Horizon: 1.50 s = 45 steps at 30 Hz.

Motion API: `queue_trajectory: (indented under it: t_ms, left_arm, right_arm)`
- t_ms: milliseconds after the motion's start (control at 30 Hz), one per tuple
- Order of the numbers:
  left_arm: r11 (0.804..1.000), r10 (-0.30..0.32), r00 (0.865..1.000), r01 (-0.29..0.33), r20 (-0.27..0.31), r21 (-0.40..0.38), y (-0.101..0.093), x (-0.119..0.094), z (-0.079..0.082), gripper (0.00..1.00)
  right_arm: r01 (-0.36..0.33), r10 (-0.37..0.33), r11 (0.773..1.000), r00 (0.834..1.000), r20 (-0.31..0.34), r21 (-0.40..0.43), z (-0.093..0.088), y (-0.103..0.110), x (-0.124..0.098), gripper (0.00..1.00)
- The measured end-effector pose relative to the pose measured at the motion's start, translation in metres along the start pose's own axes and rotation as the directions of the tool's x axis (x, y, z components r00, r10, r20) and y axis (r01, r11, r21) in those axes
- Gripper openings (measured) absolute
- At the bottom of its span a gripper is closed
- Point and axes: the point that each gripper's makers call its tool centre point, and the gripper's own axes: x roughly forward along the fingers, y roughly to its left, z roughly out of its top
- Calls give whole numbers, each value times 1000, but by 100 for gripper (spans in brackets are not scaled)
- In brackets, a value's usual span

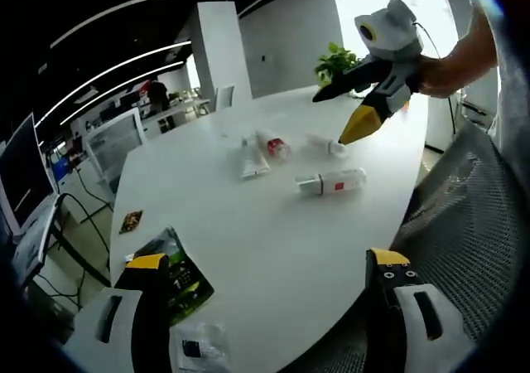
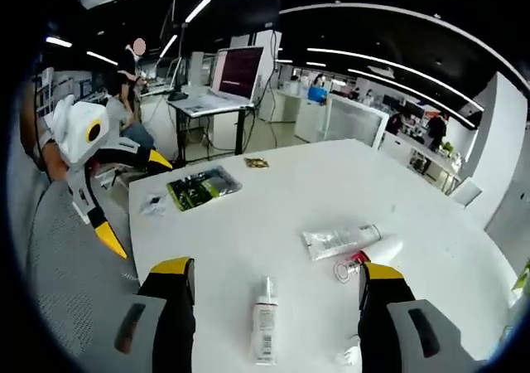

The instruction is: Arrange the skincare products in the storage area until every visible bottle or jar stands upright without overlapping.

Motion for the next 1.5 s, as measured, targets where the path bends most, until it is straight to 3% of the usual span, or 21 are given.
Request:
queue_trajectory:
  t_ms: [200,333,500,533,700,900,1133,1333,1500]
  left_arm:
    - [1000,3,1000,-3,-6,10,0,0,-1,93]
    - [1000,8,1000,-8,-12,15,1,0,-2,94]
    - [1000,8,1000,-7,-9,19,0,0,-1,94]
    - [1000,6,1000,-6,-1,14,0,0,0,94]
    - [1000,8,1000,-8,-1,11,1,0,0,94]
    - [1000,9,1000,-8,-5,15,1,0,-1,94]
    - [1000,16,1000,-16,-4,17,2,0,-1,94]
    - [1000,15,1000,-14,-6,18,2,0,-2,93]
    - [999,25,1000,-25,-1,22,5,0,-1,93]
  right_arm:
    - [-41,35,993,998,-55,-110,7,-28,14,78]
    - [-57,29,975,991,-132,-214,7,-49,25,75]
    - [-63,30,966,990,-135,-249,19,-66,40,71]
    - [-54,15,951,991,-130,-303,24,-72,43,69]
    - [-92,23,907,985,-170,-411,28,-84,60,66]
    - [-125,24,878,975,-219,-463,32,-104,77,61]
    - [-188,38,837,957,-289,-514,31,-117,98,54]
    - [-300,71,778,915,-397,-552,14,-112,119,51]
    - [-352,84,747,892,-444,-565,5,-113,133,46]
